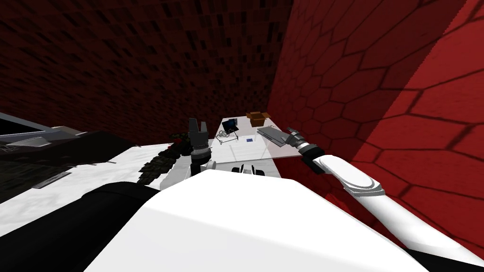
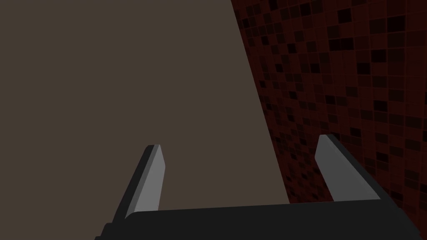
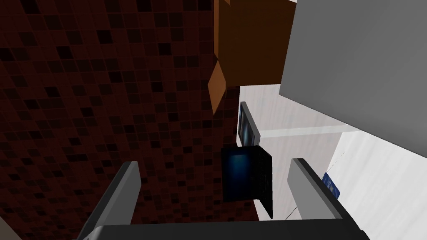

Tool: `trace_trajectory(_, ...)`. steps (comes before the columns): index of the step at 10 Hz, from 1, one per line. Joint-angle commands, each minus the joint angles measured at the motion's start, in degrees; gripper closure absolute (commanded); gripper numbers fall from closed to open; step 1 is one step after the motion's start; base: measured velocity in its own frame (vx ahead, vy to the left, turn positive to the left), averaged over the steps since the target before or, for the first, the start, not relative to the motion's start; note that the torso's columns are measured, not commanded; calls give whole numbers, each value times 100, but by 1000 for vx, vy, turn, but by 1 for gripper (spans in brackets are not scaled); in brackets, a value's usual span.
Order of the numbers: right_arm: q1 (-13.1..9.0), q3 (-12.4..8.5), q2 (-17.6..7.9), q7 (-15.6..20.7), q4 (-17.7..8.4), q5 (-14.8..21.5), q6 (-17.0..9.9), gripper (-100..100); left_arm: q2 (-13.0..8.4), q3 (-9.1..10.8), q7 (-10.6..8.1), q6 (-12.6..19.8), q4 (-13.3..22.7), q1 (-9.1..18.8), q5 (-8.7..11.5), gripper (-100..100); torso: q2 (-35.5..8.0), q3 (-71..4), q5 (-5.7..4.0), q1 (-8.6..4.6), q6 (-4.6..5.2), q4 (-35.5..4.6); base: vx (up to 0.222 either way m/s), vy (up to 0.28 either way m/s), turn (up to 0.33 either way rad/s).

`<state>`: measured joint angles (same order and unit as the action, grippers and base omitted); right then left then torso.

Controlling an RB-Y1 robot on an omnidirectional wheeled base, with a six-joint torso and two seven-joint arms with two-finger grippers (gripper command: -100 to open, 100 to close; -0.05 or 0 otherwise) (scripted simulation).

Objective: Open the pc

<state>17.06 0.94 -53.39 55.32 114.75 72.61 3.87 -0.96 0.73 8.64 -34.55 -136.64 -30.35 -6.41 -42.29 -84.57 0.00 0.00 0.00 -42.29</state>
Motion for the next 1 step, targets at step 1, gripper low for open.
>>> trace_trajectory(1,0,0,0,0,0,0,0,0,0,0,0,0,0,0,0,0,0,0,0,1,0,0,0,0,0)
